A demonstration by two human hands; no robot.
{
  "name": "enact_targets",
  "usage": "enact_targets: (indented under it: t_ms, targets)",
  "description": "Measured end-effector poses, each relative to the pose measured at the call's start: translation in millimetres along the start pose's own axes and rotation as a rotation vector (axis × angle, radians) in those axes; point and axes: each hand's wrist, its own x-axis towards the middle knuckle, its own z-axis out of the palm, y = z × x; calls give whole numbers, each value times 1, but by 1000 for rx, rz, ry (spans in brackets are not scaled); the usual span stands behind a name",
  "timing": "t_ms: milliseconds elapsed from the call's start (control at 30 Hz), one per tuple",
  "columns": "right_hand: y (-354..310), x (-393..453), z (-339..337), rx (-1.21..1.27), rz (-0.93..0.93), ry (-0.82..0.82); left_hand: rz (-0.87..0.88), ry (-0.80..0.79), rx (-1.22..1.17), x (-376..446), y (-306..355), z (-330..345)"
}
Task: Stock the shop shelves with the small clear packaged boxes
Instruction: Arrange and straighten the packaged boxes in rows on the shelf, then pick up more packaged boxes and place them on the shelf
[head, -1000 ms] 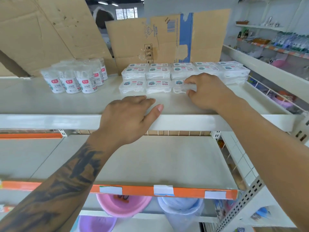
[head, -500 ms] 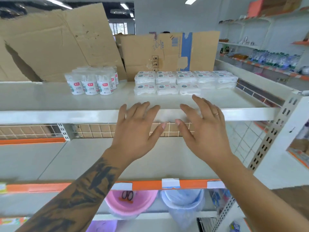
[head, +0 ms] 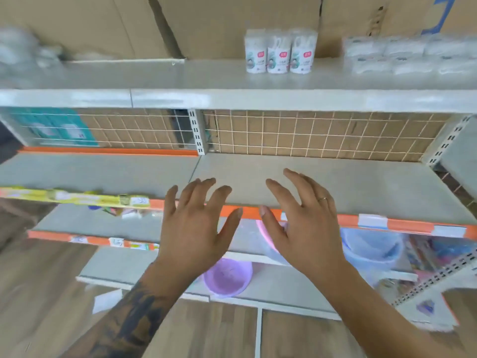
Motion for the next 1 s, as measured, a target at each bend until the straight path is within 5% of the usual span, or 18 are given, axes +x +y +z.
enact_targets:
  t_ms: [500,1000]
  targets:
    - [-229,59,104,247,-310,-113,-385,48,162,-72,-215,-67]
    - [-378,281,197,241,-369,-53,-420,198,165,68,-431,-126]
